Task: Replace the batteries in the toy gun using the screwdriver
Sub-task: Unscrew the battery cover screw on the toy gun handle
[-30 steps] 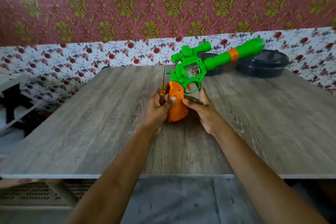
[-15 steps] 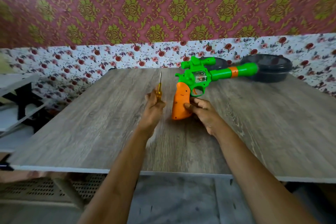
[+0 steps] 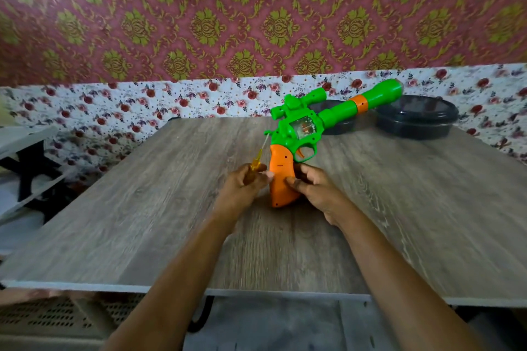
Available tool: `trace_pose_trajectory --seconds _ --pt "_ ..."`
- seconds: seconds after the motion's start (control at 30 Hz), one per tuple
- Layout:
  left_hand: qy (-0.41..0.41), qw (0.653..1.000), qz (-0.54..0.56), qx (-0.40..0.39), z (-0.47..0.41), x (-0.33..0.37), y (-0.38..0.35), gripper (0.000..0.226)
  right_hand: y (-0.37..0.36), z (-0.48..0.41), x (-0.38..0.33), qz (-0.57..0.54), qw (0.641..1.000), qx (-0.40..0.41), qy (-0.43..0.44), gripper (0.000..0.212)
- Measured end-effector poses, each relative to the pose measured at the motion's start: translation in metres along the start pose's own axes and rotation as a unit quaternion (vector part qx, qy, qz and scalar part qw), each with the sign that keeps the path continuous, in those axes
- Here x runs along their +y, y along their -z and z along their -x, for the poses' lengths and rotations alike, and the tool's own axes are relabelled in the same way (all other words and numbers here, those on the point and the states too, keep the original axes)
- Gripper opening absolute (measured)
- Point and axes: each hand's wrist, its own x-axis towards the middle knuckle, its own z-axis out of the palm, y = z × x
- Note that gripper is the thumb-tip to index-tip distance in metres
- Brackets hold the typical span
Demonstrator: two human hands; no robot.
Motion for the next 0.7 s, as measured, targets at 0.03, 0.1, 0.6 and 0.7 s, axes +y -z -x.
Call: trace_pose_trajectory --seconds 0.03,0.1,0.6,0.7 --pt "-0.005 1.0 0.0 -0.009 -0.0001 -0.0021 0.0008 0.021 -0.0005 0.0005 -0.0007 -0.003 1.0 -0.002 0.004 0.026" --pt "-0.012 1.0 -0.007 -0.001 -0.0016 -0.0065 0.0028 0.025 -0.001 0.002 -0.0023 -0.012 1.0 -0.002 0.014 0.024" --pt "-0.088 0.992 -0.091 0.004 0.0026 -0.0088 -0.0026 0.018 -0.0055 0.0043 -0.0026 -0.083 0.996 0.042 0.007 0.022" --pt "-0.081 0.992 -0.089 0.042 0.0037 -0.0098 -0.0007 0.026 -0.0093 0.0041 -0.0027 -0.066 0.995 0.069 0.006 0.028"
